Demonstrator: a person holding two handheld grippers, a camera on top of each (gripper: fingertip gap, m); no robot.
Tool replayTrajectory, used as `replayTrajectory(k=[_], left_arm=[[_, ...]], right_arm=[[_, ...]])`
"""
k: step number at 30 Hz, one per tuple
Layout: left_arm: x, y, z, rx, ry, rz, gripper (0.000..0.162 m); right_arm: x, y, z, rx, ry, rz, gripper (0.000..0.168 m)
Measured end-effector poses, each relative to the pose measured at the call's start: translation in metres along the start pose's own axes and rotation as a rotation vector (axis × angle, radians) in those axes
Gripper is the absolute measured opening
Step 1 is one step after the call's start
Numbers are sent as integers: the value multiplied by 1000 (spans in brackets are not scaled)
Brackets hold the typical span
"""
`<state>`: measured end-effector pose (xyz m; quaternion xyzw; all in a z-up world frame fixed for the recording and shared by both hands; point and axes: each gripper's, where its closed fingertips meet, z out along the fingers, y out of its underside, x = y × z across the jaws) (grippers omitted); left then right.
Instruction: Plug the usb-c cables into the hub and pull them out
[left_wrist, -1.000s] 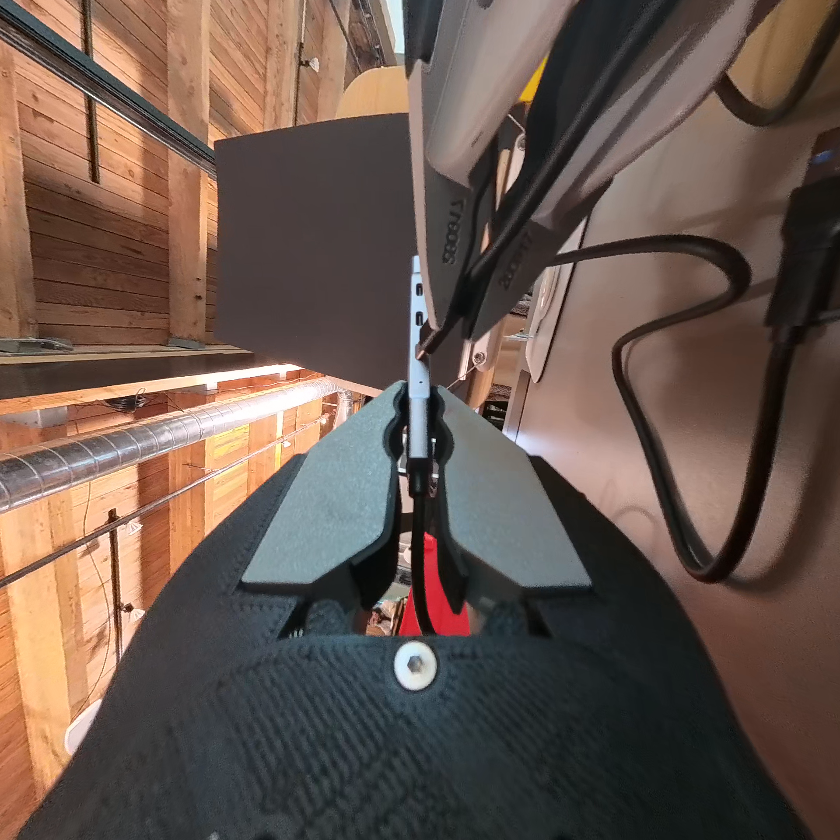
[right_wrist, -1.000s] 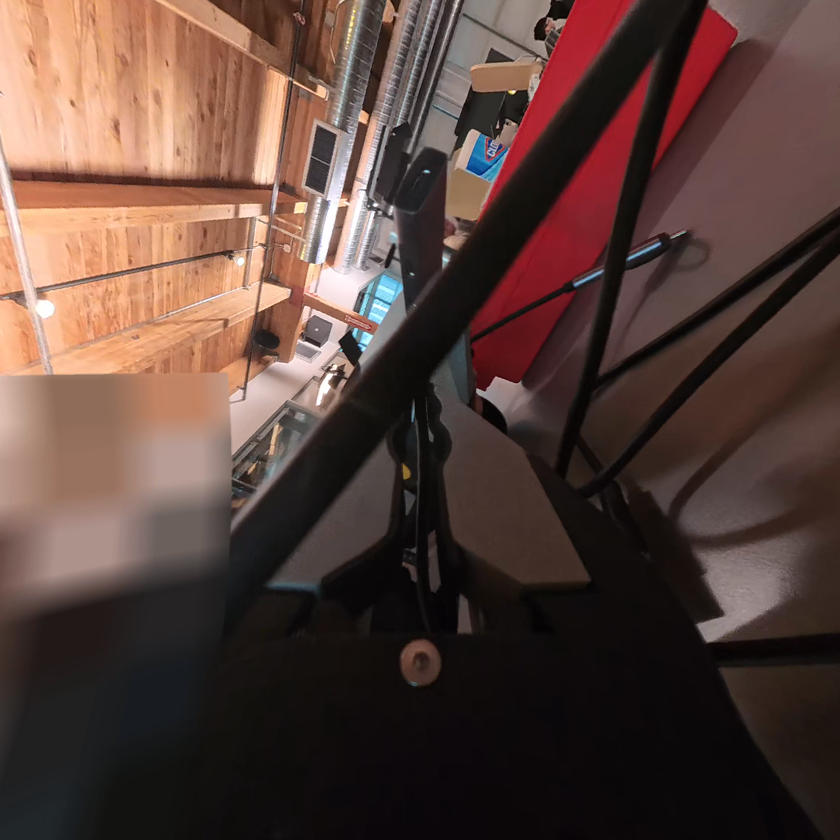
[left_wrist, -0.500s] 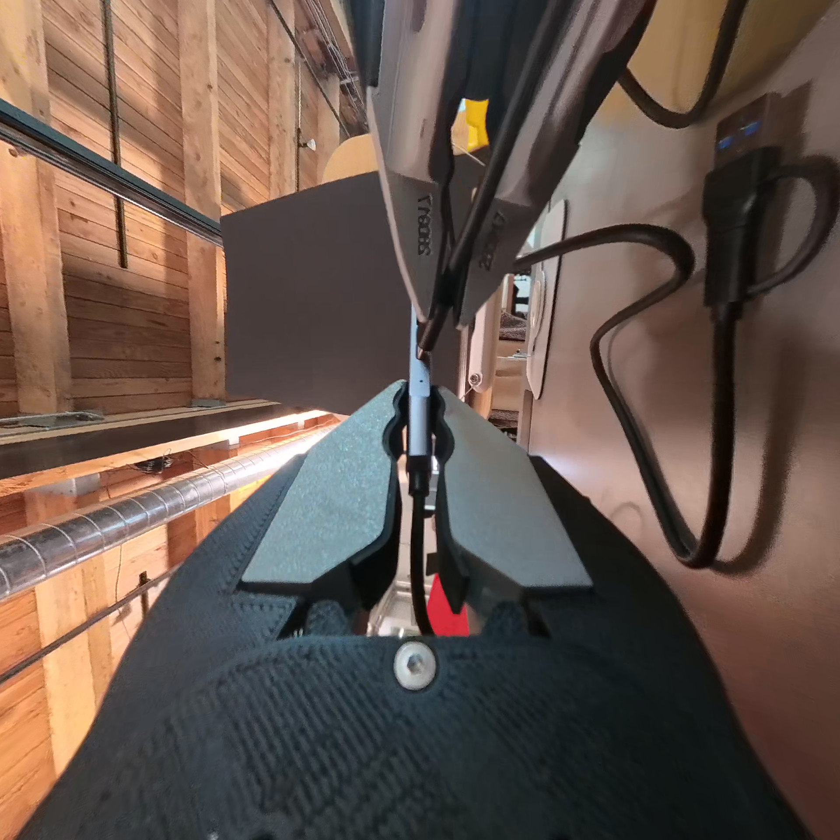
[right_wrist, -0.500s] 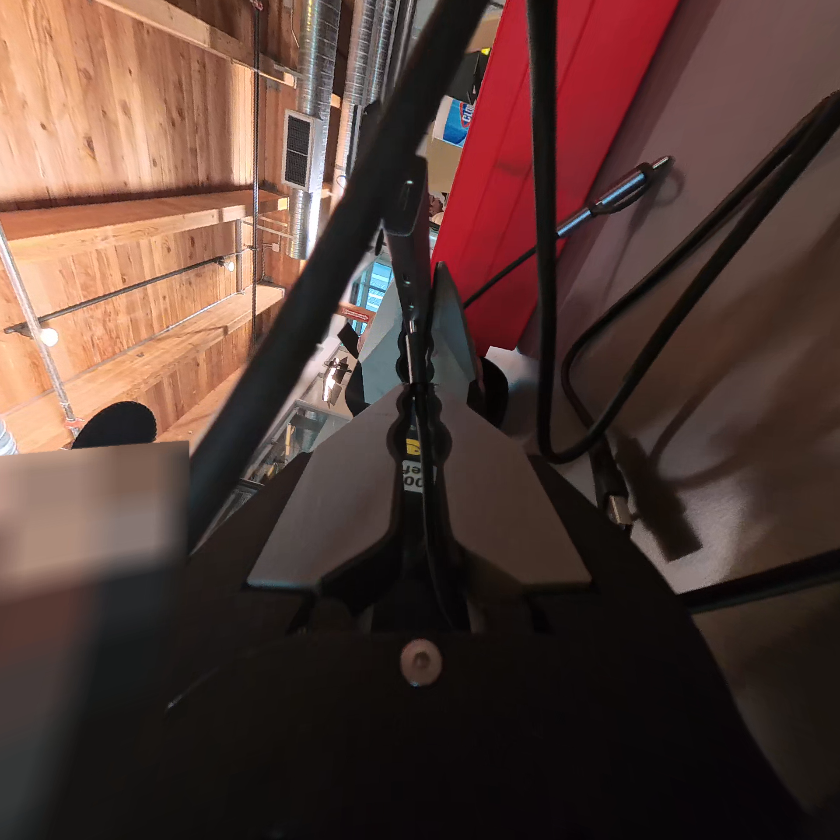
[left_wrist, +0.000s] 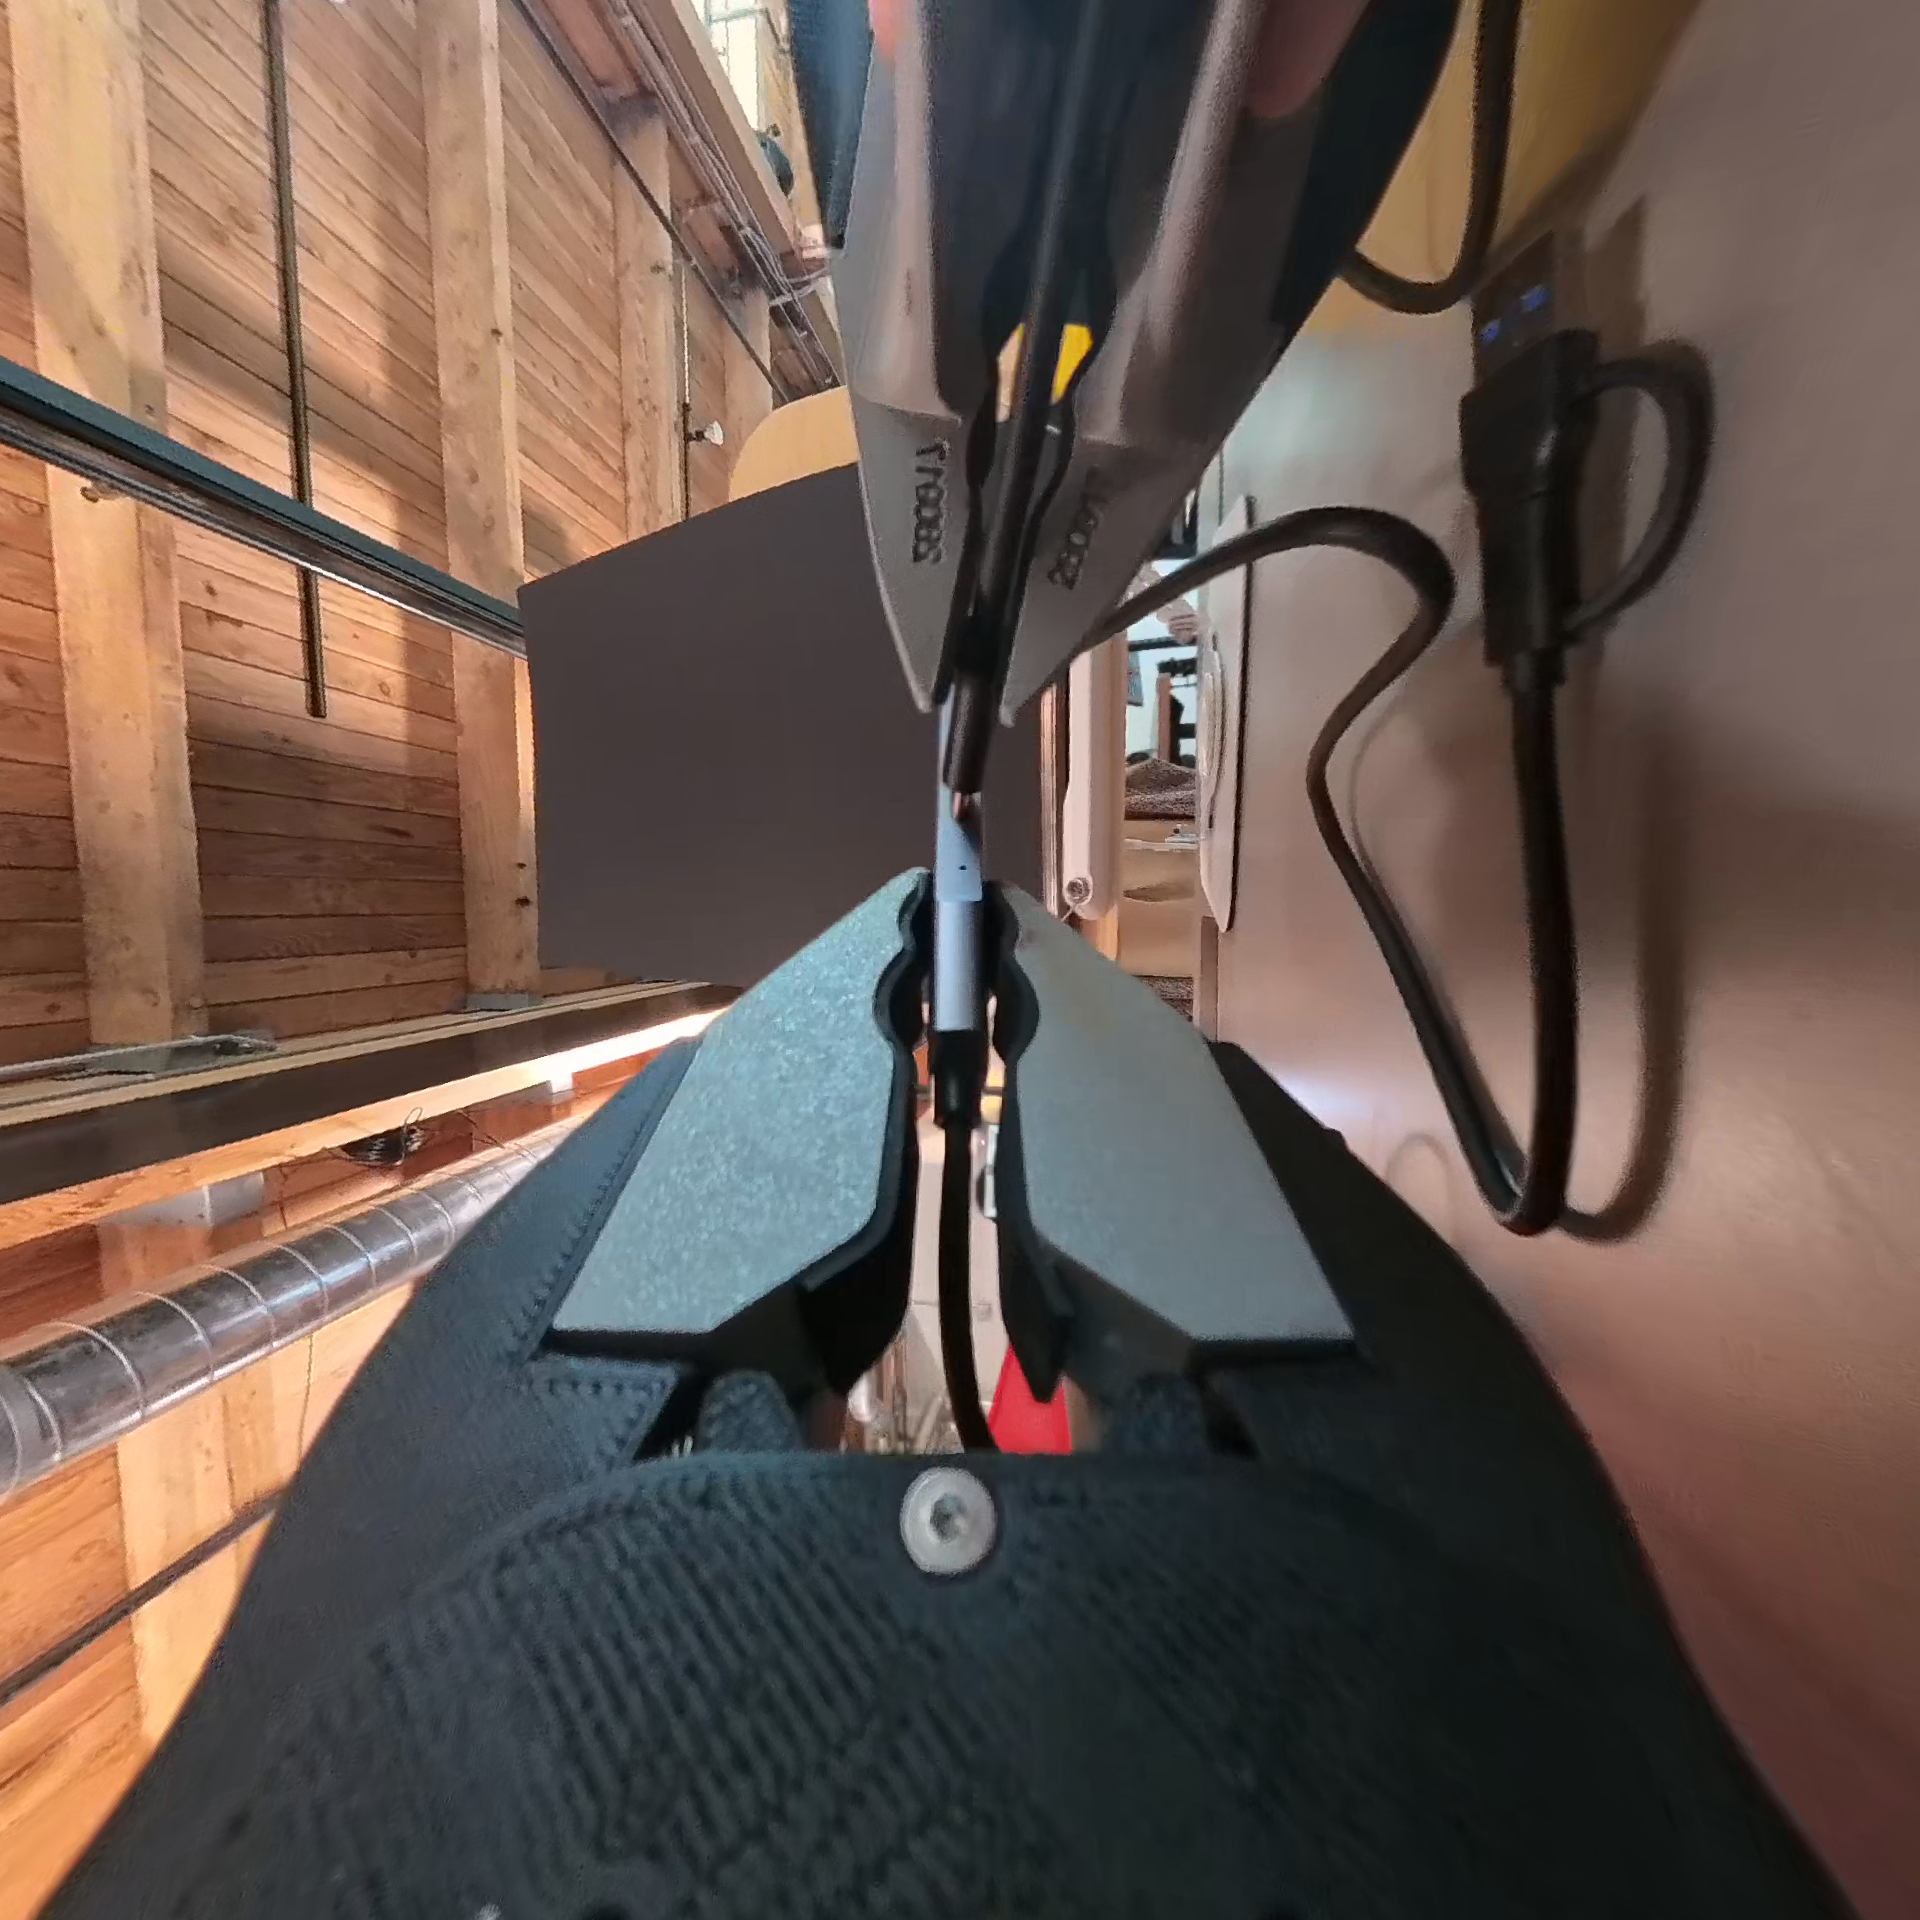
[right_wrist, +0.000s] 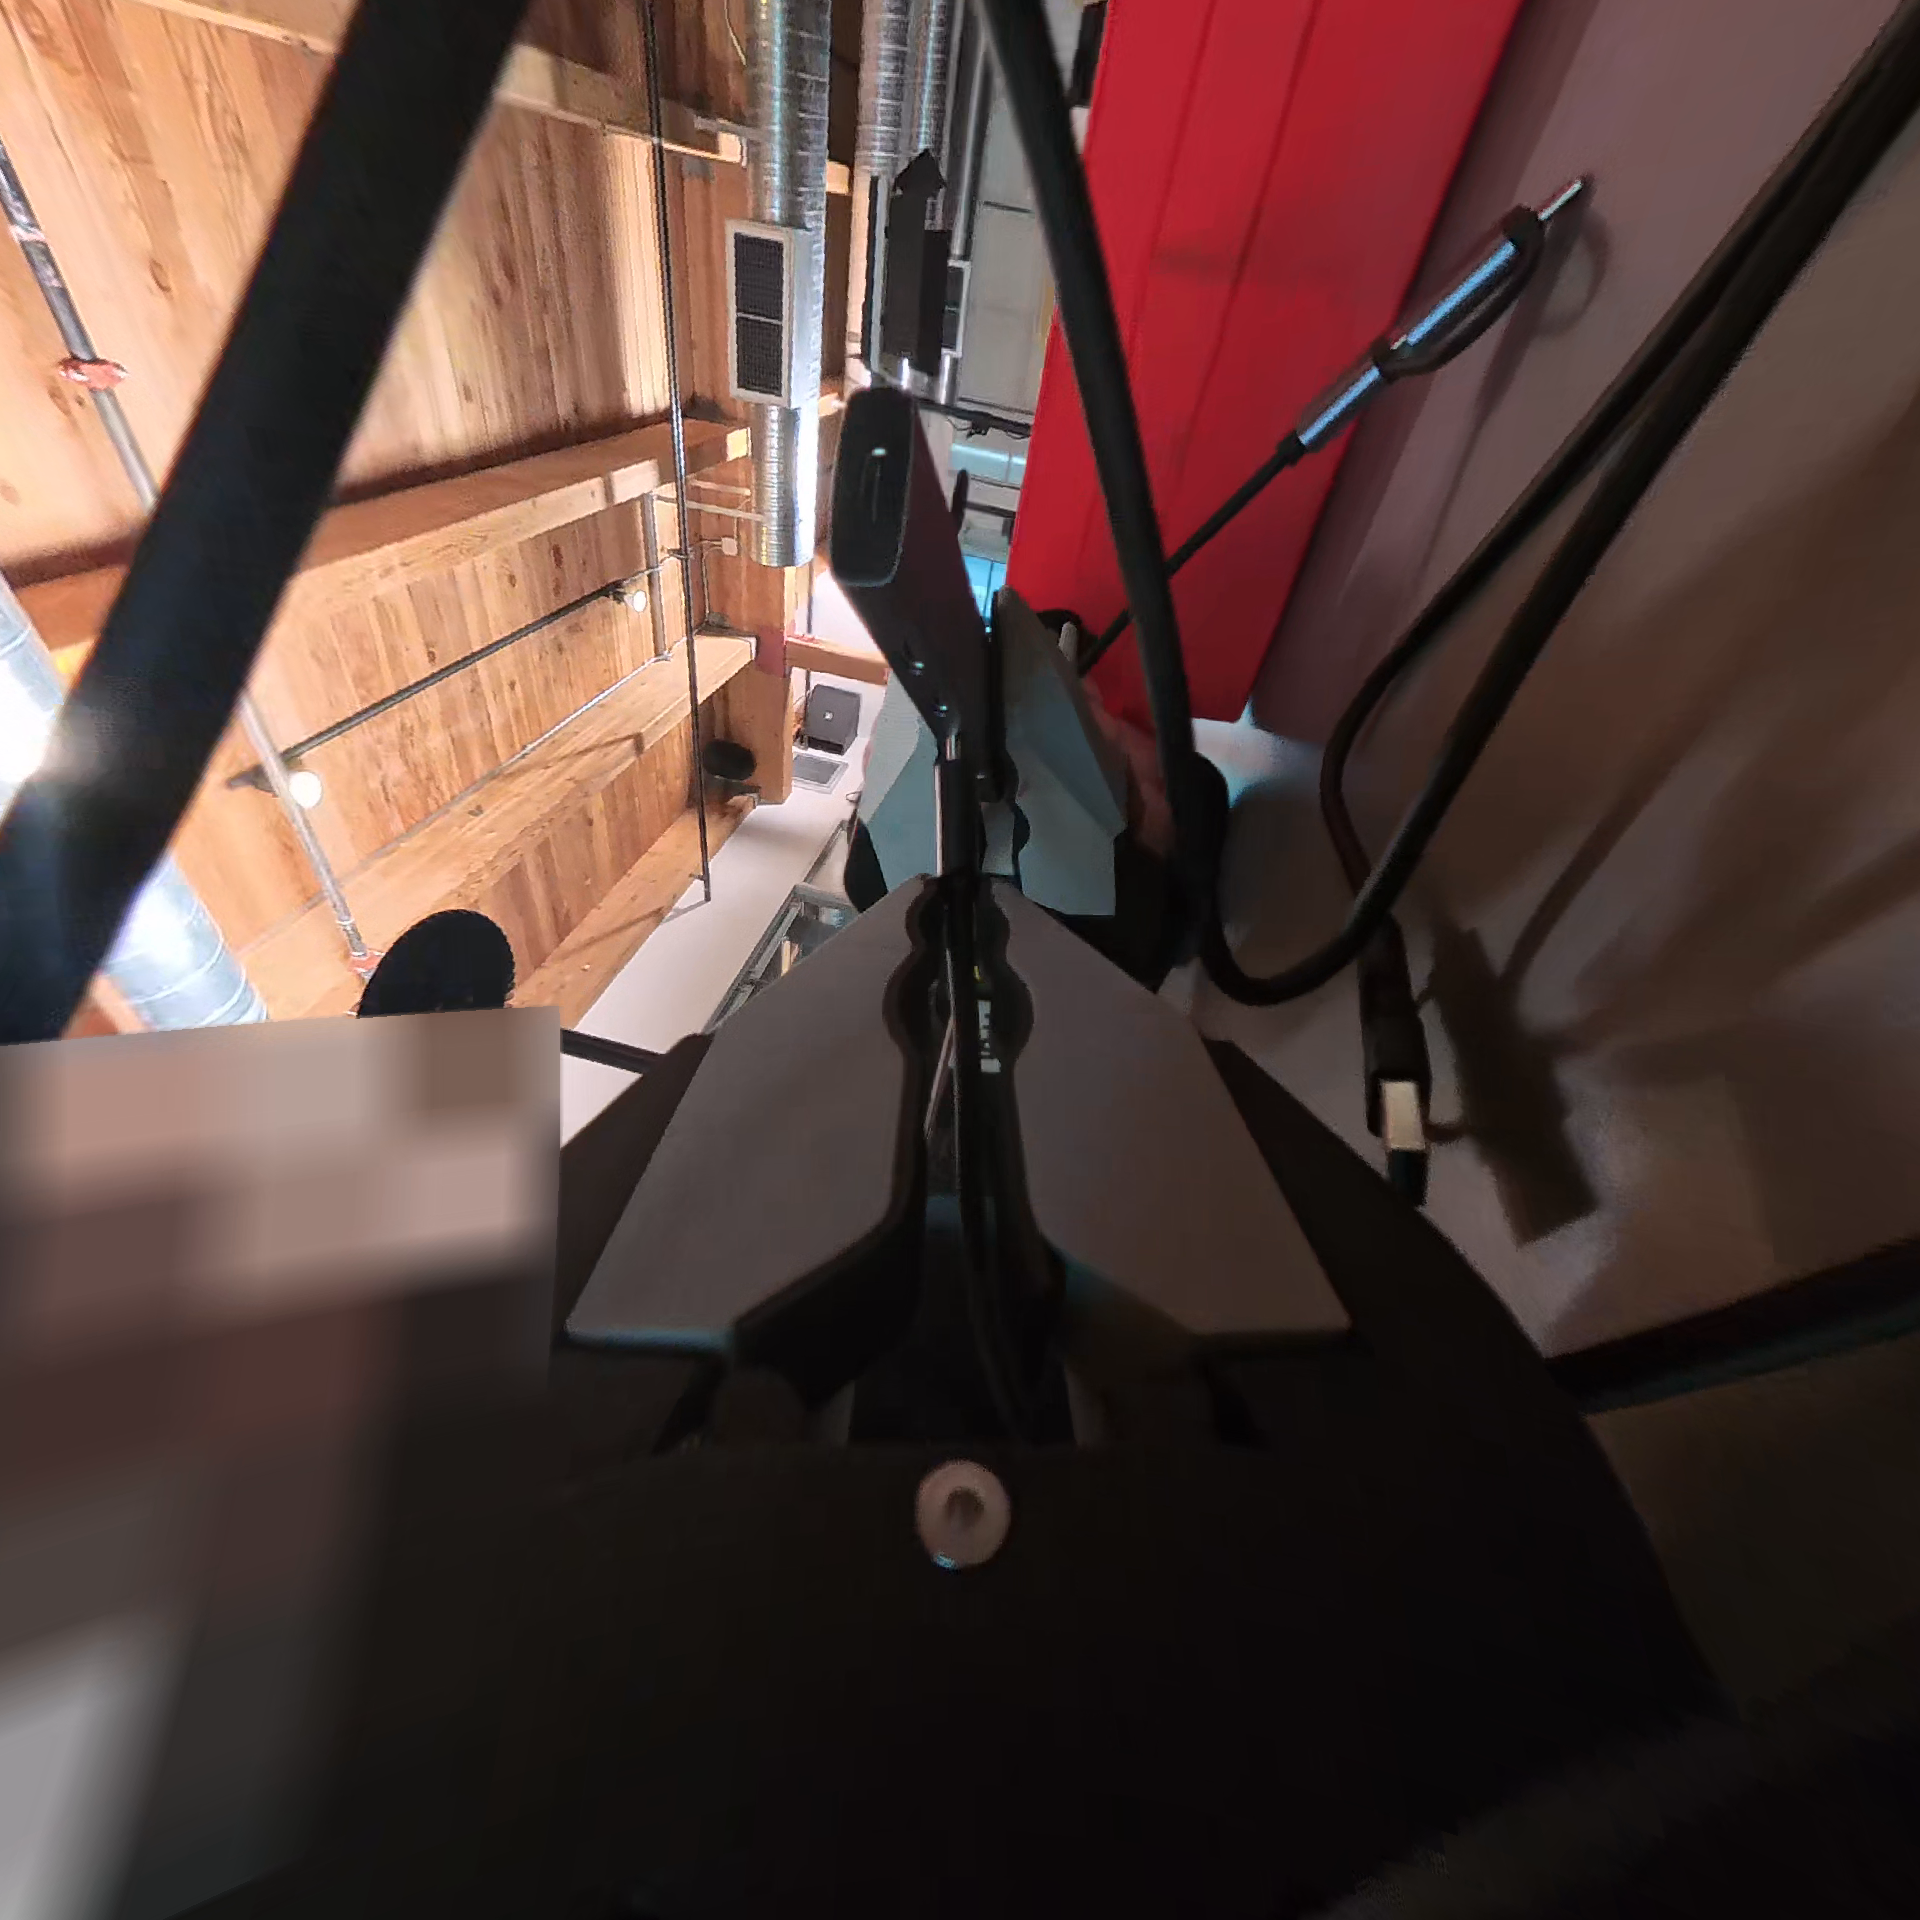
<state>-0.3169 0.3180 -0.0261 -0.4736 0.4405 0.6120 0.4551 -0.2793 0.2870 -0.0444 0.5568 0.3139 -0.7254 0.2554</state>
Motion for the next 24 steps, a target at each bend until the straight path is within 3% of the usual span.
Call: replayTrajectory(k=[10, 24], left_arm=[[-7, 2, -3, -9, -43, 14, 6], [7, -10, -16, 80, 63, -57, 6]], right_arm=[[-2, 0, 4, -26, 12, 6, 2], [4, 14, 1, -166, 80, -26, 3]])
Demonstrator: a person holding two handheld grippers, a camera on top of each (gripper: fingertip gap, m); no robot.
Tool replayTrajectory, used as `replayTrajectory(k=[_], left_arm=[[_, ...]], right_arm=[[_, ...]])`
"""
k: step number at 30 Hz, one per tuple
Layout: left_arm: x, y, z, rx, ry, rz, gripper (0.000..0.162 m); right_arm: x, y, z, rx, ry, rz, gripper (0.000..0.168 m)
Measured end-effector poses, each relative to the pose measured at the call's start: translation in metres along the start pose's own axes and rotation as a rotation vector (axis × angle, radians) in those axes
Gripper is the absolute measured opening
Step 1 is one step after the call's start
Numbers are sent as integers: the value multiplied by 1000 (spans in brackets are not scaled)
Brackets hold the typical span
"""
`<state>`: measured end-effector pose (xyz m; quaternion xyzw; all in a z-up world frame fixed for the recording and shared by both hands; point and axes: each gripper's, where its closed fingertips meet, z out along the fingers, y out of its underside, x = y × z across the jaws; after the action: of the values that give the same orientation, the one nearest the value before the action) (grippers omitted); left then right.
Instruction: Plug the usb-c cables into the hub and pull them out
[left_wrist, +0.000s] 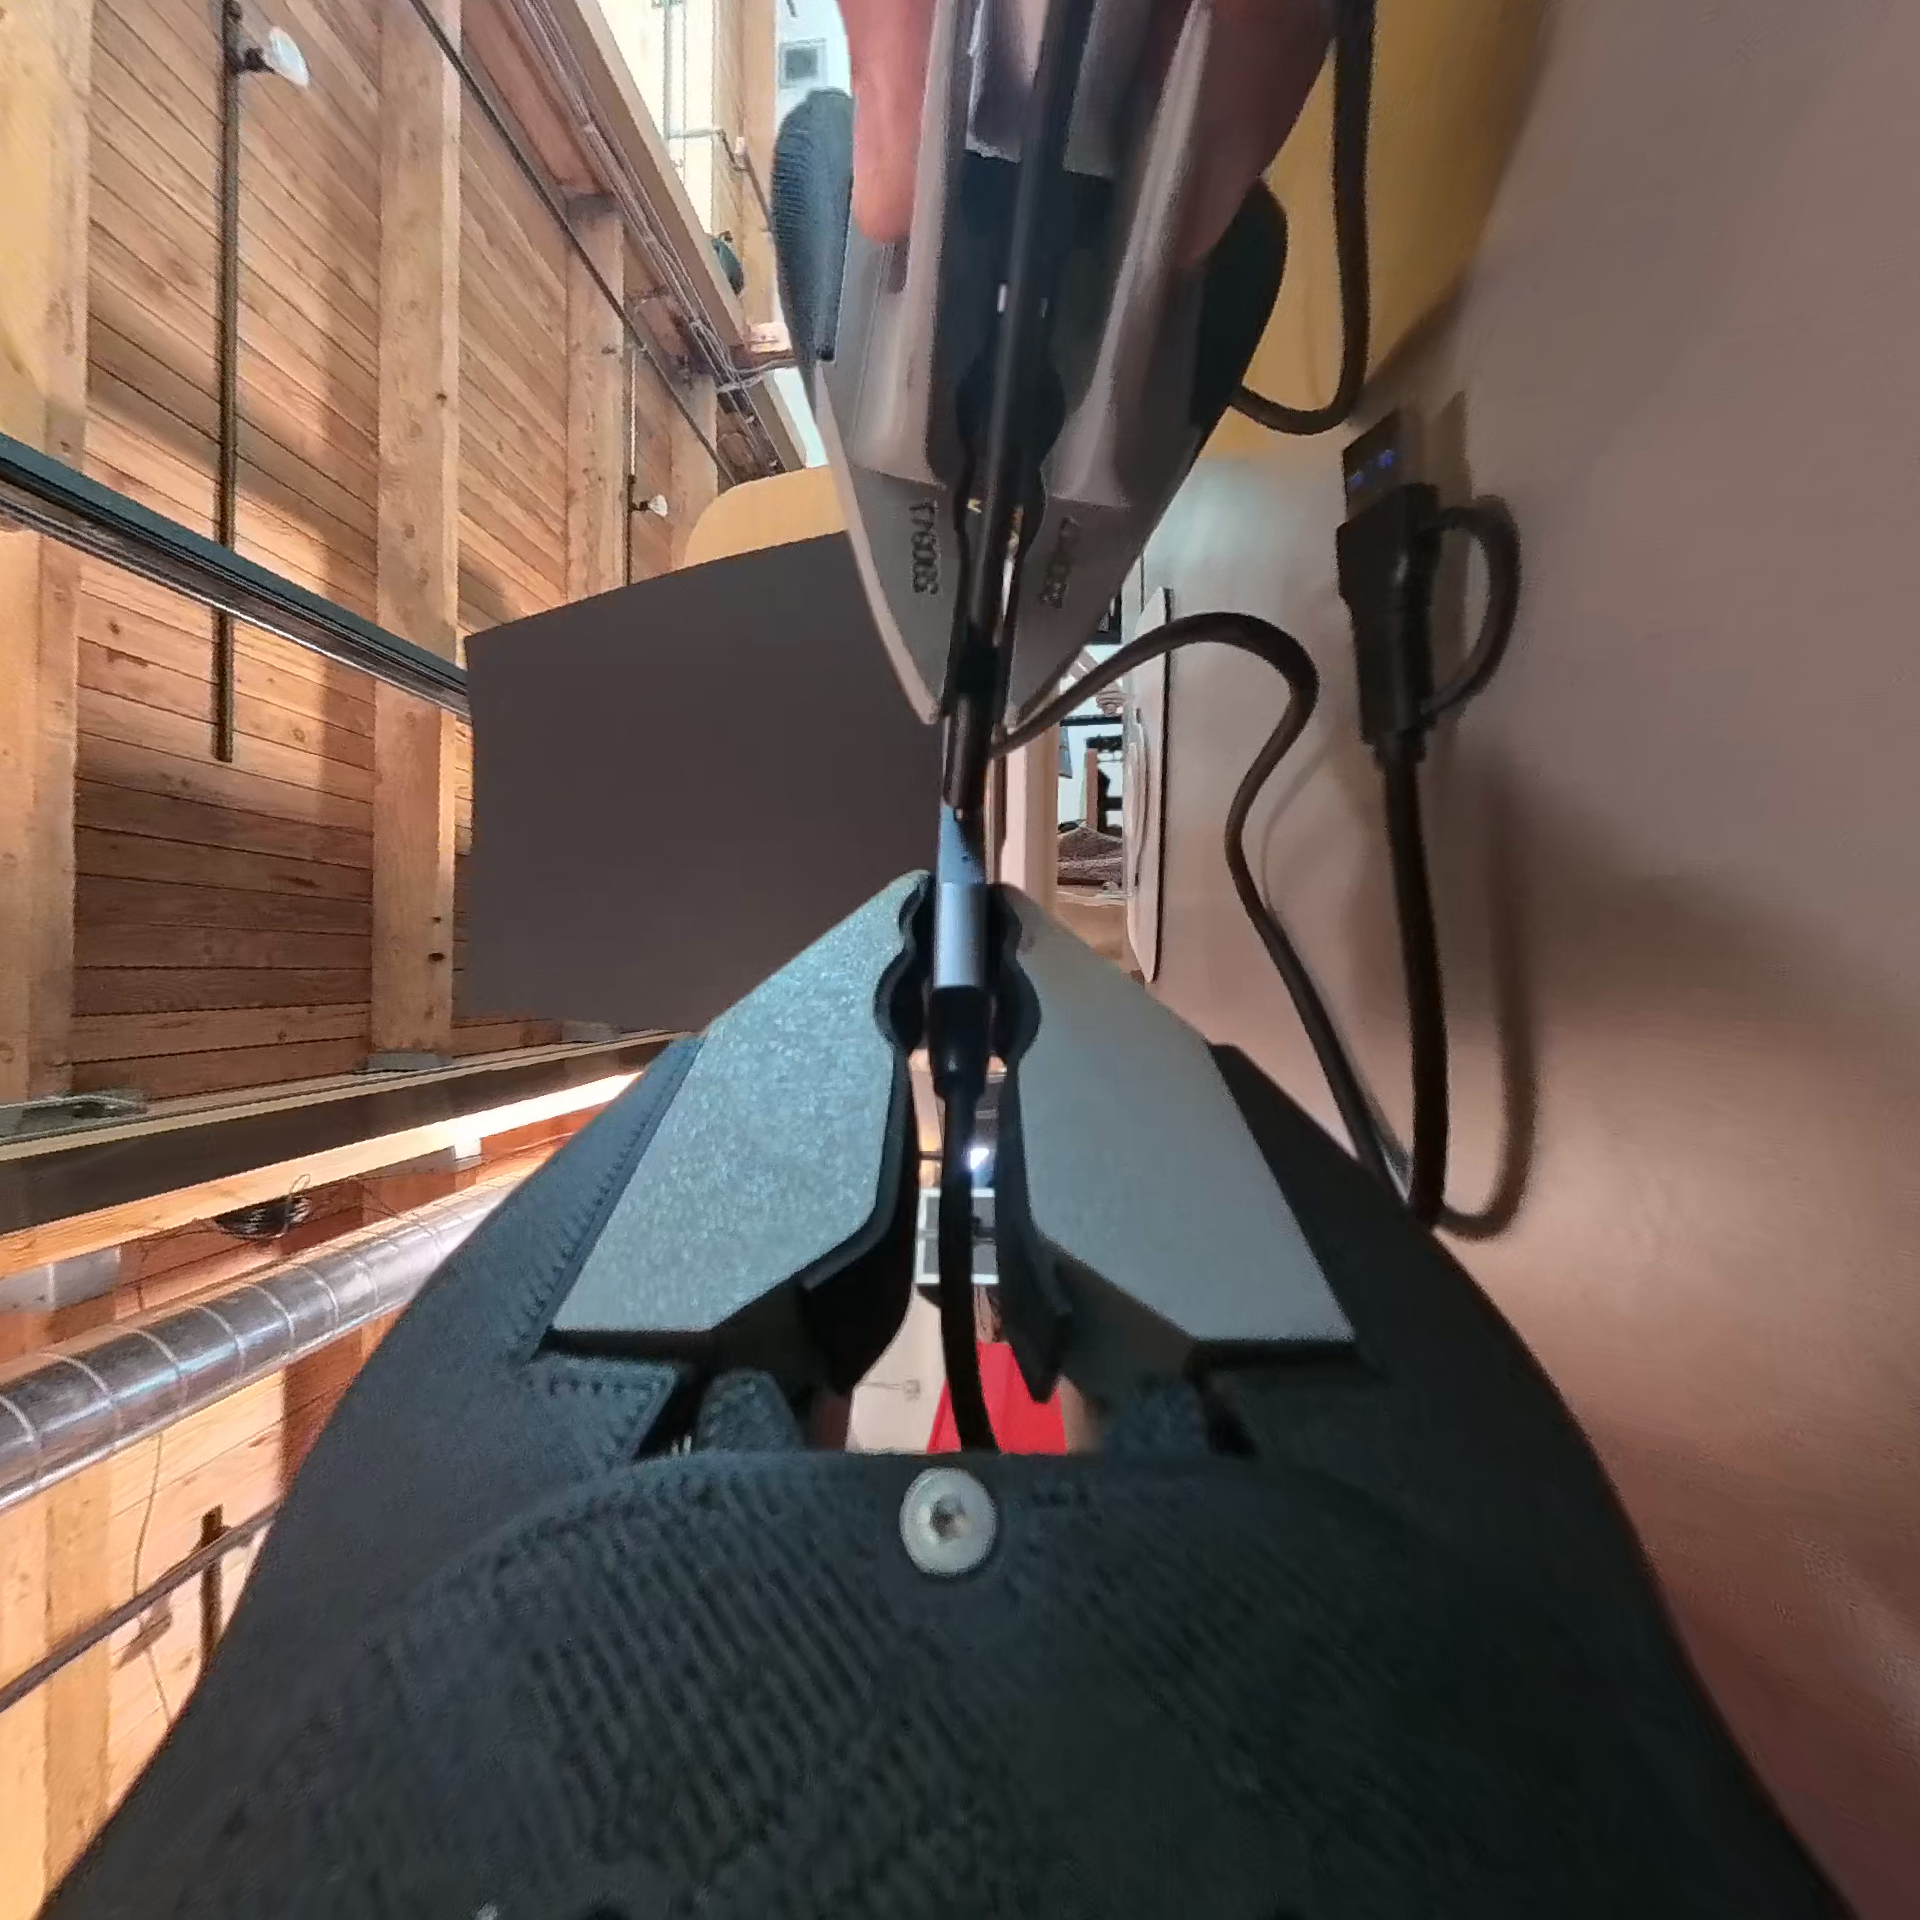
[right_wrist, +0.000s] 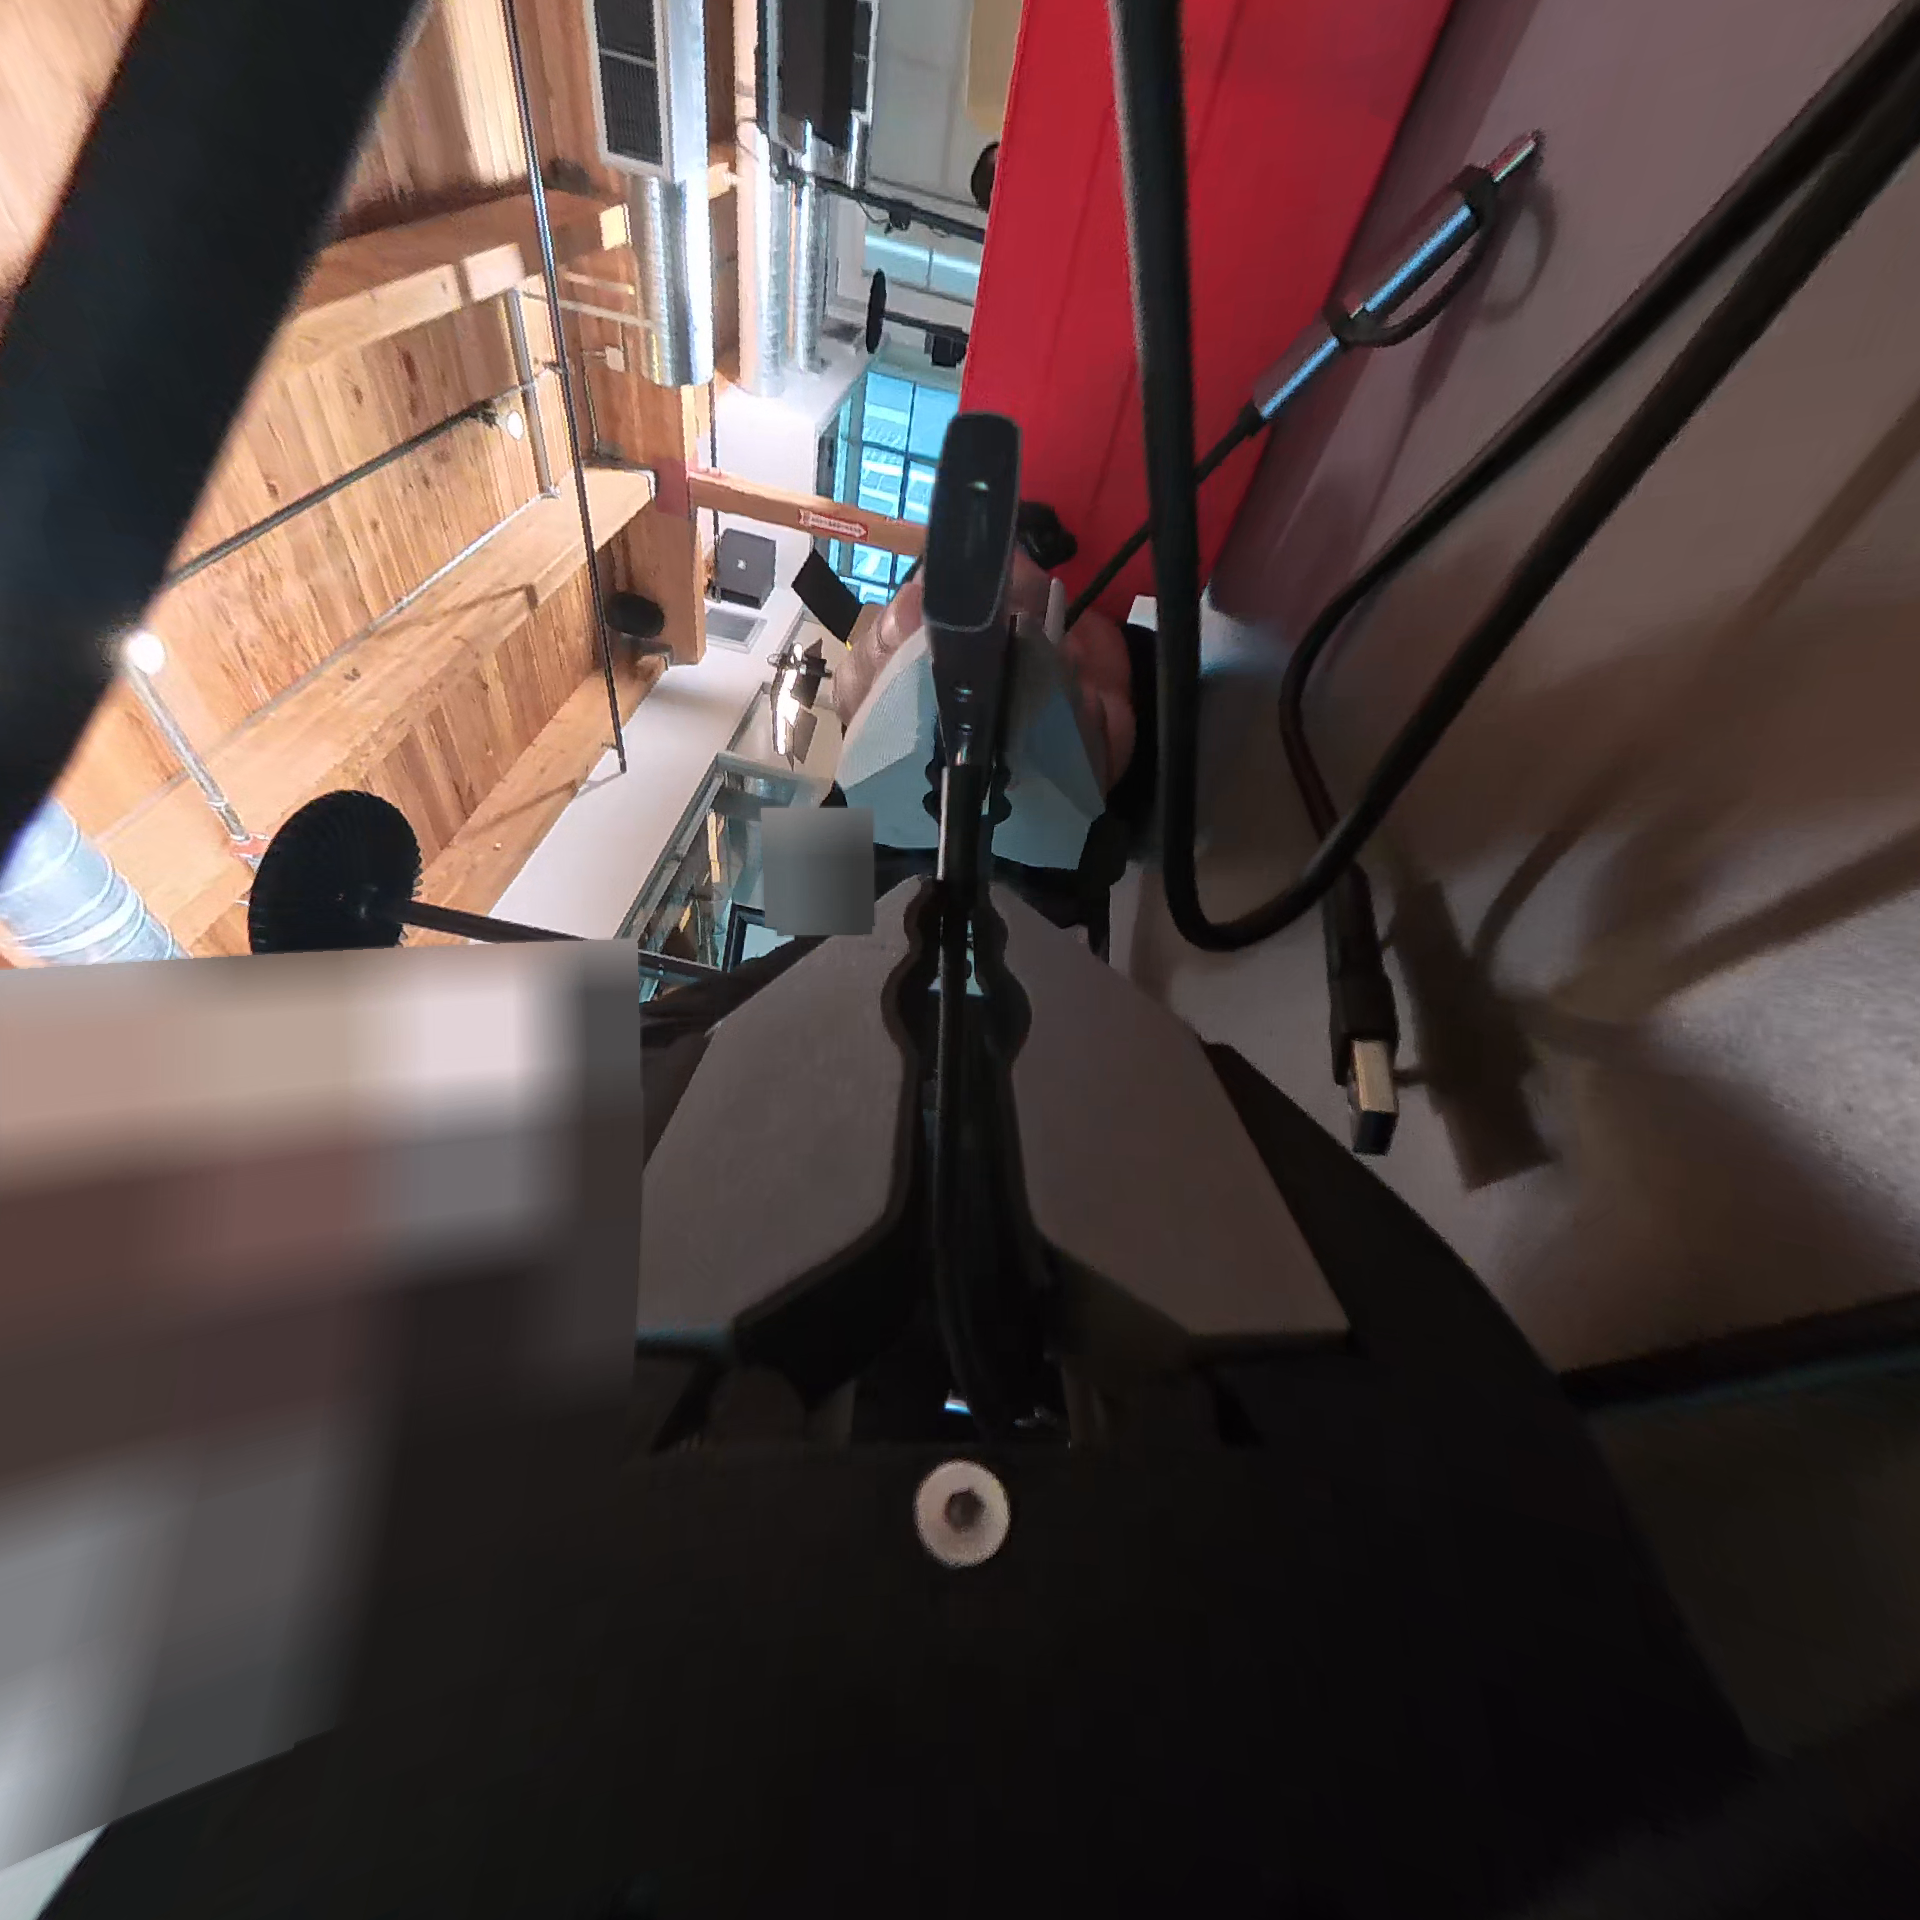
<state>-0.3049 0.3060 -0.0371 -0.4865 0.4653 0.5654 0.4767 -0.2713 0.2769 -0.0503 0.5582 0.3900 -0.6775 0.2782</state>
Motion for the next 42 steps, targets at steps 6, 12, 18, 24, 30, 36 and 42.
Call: replayTrajectory(k=[6, 12, 18, 24, 30, 36, 42], left_arm=[[2, 0, -1, -7, 21, -29, 6], [9, 3, -1, -21, 57, -52, 6], [2, 15, 9, -47, 56, -169, 7], [10, 26, 11, -96, 72, -151, 7], [6, 30, 13, -102, 115, -377, 7], [14, 26, 14, -78, 249, -694, 7], [23, 24, 15, -86, 323, -818, 7]], right_arm=[[0, -1, 0, -25, -17, -16, 1], [4, -4, 2, -15, -51, -15, 2], [-7, -17, 1, -2, 28, -153, 6], [-3, -13, -20, -8, 277, -352, 11], [-34, -19, -40, 122, 384, -659, 17], [-53, -20, -41, 148, 557, -955, 40], [-41, -25, -24, -45, 766, -1089, 71]])
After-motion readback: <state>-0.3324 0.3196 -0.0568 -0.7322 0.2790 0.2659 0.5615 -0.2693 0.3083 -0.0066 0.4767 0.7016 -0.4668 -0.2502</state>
